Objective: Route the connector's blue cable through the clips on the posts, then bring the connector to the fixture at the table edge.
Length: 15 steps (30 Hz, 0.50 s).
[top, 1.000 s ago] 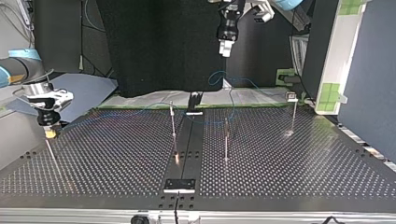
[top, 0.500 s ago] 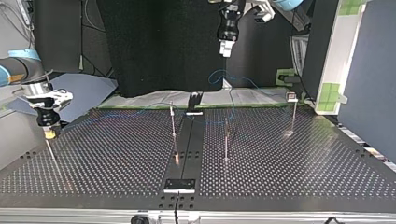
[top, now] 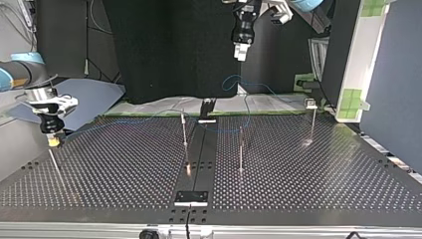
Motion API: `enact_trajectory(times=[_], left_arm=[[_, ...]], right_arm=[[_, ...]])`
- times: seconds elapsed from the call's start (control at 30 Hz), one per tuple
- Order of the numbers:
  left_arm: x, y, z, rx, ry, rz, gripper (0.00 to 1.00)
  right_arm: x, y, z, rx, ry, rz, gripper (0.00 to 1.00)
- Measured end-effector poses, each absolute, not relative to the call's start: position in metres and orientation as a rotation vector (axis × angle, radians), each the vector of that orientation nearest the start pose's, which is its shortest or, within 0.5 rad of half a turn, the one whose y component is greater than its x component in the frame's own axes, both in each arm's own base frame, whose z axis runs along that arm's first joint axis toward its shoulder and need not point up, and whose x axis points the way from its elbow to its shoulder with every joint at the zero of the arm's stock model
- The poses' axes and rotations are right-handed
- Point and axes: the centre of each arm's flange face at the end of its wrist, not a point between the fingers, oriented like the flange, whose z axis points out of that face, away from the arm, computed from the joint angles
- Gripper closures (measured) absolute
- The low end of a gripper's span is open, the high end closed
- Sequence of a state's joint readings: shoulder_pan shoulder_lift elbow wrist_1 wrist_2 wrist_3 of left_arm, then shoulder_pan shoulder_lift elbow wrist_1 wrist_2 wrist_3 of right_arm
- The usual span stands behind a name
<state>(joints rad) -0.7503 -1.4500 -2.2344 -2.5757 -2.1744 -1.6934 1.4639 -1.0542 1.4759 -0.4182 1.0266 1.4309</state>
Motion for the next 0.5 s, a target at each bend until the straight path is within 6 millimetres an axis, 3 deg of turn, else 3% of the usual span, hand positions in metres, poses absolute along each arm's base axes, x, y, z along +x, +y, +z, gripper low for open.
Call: enact_trajectory(times=[0.5], left_arm=[[0.2188, -0.3124, 0.2875, 0.016, 1.56, -0.225, 0.01]], right_arm=[[0.1147, -0.6694, 0.2695, 1.567, -0.837, 1.441, 1.0]])
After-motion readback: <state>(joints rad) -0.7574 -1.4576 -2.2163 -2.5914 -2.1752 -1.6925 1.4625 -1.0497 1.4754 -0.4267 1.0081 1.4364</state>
